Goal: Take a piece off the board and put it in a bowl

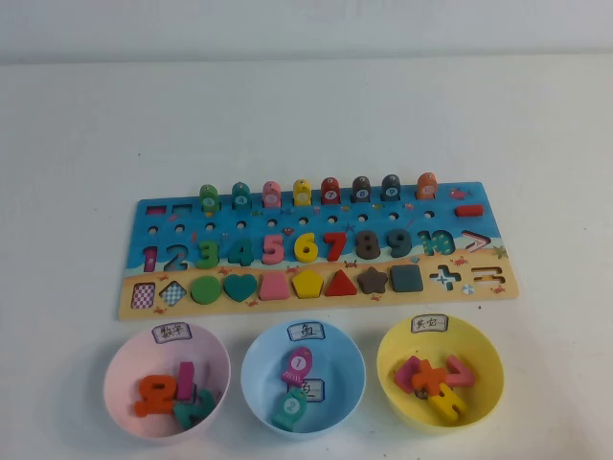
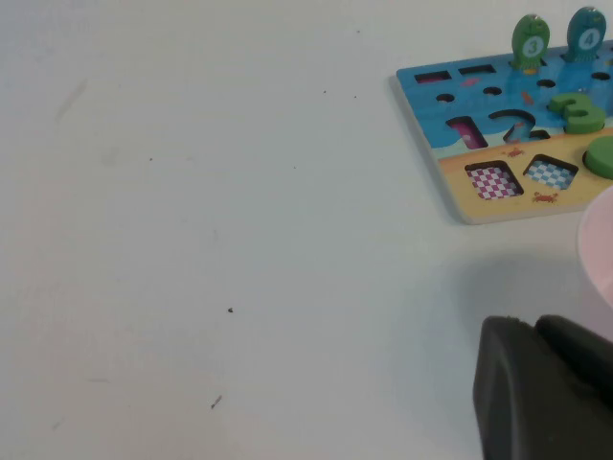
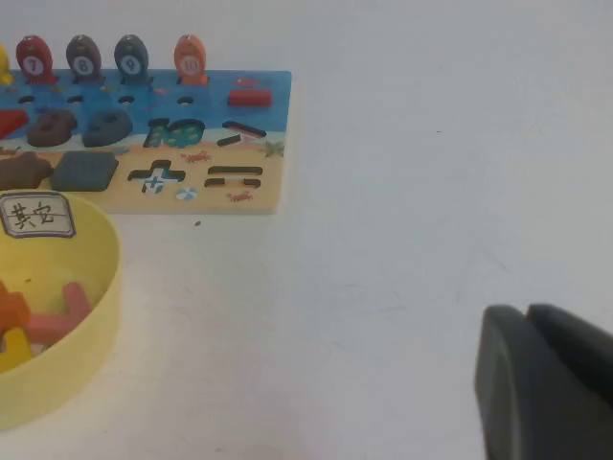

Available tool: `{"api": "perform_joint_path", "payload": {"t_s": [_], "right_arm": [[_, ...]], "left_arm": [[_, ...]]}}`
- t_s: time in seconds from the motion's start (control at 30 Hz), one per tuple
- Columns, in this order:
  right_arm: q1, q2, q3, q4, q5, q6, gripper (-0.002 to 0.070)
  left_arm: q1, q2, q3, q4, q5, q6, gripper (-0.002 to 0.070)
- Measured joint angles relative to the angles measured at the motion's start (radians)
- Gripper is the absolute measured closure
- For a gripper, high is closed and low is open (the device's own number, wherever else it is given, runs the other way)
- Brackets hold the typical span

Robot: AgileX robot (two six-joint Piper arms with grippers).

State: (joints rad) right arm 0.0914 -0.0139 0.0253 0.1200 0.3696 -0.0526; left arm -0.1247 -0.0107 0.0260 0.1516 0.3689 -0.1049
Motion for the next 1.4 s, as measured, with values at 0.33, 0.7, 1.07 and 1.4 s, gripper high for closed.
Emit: {"api": "perform_joint_path", "payload": {"t_s": [0.33,0.7,1.07,1.4], "right_arm": [[0.0,0.0,0.0,0.0,0.0,0.0,0.0694],[0.0,0.0,0.0,0.0,0.0,0.0,0.0694],[0.0,0.0,0.0,0.209,-0.075,0.0,0.0694],[0.0,0.0,0.0,0.557,-0.241,0.0,0.0694]], "left_arm": [[0.0,0.0,0.0,0.0,0.0,0.002,0.0678],[0.0,0.0,0.0,0.0,0.0,0.002,0.0678],[0.0,0.0,0.0,0.0,0.0,0.002,0.0678],[0.0,0.0,0.0,0.0,0.0,0.002,0.0678]]}}
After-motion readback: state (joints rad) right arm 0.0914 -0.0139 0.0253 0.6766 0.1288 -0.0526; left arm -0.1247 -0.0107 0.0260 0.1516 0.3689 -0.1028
